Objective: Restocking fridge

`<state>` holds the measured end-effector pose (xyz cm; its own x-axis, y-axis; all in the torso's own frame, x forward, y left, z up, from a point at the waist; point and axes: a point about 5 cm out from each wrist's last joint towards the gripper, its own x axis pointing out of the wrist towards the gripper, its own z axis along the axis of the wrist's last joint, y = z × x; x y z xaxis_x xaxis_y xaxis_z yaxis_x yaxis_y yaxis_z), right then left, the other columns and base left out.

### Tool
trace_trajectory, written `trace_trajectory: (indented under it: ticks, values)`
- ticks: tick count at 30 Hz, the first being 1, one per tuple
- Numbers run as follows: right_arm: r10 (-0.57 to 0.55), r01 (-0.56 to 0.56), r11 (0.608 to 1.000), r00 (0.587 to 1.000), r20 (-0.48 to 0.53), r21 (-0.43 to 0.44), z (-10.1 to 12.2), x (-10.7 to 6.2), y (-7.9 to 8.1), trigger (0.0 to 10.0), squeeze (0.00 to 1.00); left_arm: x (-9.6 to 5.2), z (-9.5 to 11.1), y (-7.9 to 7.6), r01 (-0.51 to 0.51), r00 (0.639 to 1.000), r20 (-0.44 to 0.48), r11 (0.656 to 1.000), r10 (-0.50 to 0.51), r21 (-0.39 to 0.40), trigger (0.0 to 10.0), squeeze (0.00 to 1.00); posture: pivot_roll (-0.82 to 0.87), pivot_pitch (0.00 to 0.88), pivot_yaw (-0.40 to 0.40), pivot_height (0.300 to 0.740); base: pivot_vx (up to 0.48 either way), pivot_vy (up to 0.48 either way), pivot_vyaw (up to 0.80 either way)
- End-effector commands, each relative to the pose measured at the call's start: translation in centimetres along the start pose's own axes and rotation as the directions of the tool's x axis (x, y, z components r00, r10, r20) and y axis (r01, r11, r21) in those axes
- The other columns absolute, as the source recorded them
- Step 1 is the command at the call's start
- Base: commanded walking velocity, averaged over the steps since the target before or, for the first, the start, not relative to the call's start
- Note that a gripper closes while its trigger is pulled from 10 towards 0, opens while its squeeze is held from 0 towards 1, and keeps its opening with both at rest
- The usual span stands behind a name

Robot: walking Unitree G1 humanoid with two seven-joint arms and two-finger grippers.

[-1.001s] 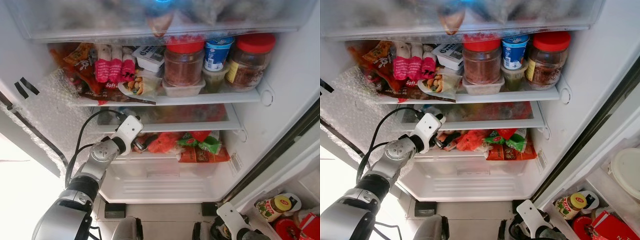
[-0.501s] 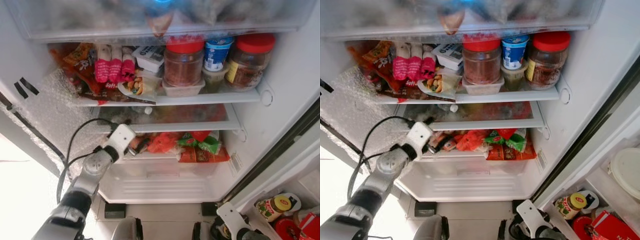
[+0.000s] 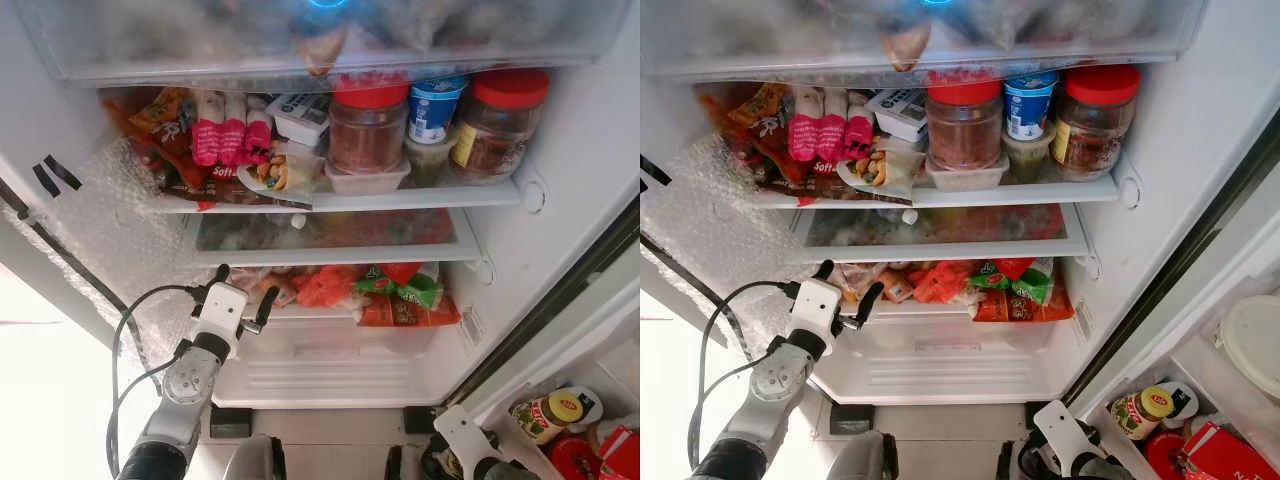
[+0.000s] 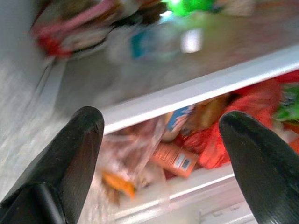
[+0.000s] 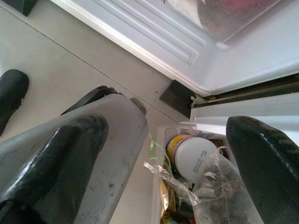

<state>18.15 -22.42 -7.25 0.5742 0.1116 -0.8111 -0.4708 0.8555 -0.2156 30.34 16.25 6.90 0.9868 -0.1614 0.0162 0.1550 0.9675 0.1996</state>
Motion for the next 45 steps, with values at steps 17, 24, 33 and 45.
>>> trace_trajectory:
  ticks: [17, 24, 33, 45]
  values:
    - [0.042, -0.023, 0.994, 0.982, -0.182, 0.108, -4.8, -1.1, 2.3, 10.0, 0.0, -0.2, -0.5, 0.5, -0.032, 0.999, -0.04, 0.999, 0.032, 0.009, 10.0, 0.0, -0.05, 0.094, 0.062, 0.628, -0.223, 0.0, 0.0]
    - [0.011, 0.019, 0.986, 0.984, -0.178, 0.167, -4.9, -1.1, 2.2, 10.0, 0.0, -0.2, -0.4, 0.5, -0.03, 0.999, -0.035, 0.999, 0.031, 0.019, 10.0, 0.0, -0.05, 0.101, 0.063, 0.628, -0.363, 0.0, 0.0]
    - [-0.007, 0.046, 0.974, 0.984, -0.177, 0.221, -5.0, -1.2, 2.1, 10.0, 0.0, -0.1, -0.6, 0.6, -0.041, 0.998, -0.052, 0.999, 0.042, 0.012, 10.0, 0.0, -0.04, 0.099, 0.063, 0.628, -0.349, 0.0, 0.0]
    - [-0.007, 0.048, 0.973, 0.984, -0.177, 0.225, -4.9, -1.1, 2.2, 10.0, 0.0, -3.1, -7.0, 2.8, -0.177, 0.902, -0.412, 0.982, 0.133, -0.071, 10.0, 0.0, -0.04, 0.1, 0.065, 0.628, -0.13, 0.0, 0.0]
